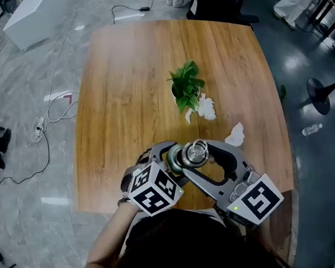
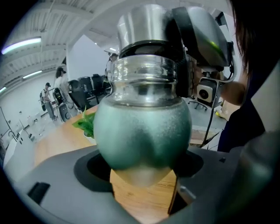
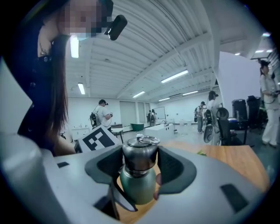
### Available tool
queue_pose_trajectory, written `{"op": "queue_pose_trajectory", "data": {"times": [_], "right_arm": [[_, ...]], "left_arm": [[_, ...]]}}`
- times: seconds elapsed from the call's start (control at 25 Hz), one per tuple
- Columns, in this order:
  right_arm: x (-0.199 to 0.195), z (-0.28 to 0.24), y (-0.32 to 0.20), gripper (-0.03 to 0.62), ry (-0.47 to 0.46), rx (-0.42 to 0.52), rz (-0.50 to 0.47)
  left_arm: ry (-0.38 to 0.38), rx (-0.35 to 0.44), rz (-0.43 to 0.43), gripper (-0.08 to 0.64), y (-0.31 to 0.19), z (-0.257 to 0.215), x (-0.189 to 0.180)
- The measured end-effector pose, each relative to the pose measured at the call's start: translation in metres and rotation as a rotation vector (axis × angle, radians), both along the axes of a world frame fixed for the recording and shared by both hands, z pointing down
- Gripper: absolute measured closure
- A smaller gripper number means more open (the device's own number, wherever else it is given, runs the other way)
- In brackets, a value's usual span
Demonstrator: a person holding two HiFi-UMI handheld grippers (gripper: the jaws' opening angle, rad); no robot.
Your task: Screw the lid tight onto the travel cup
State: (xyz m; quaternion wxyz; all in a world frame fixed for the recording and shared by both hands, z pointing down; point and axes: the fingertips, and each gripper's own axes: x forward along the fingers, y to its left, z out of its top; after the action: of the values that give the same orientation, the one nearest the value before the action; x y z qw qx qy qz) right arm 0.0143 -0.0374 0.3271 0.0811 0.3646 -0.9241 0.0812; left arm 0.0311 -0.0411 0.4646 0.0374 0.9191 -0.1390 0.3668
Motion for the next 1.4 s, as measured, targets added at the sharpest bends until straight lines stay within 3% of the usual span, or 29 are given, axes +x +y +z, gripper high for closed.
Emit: {"op": "queue_pose_trajectory", "data": {"times": [0.76,1.04,1.2,1.4], "right_arm": [[-0.007,0.011,0.0,0.333,-0.005,-0.029,-0.045],[-0.007,0.012,0.0,0.333,-0.063,-0.073,-0.071],[-0.007,0.008,0.004,0.329,-0.045,-0.087,-0.118],[-0.008,0.01,0.021,0.322,-0.034,-0.141,-0.251]], "left_arm": [[0.001,-0.015,0.048,0.172,0.003,-0.007,0.007],[0.02,-0.023,0.076,0.172,0.005,-0.009,0.009],[0.002,-0.029,0.128,0.172,0.009,-0.006,0.005],[0.061,-0.1,0.266,0.172,0.03,-0.012,0.007]]}}
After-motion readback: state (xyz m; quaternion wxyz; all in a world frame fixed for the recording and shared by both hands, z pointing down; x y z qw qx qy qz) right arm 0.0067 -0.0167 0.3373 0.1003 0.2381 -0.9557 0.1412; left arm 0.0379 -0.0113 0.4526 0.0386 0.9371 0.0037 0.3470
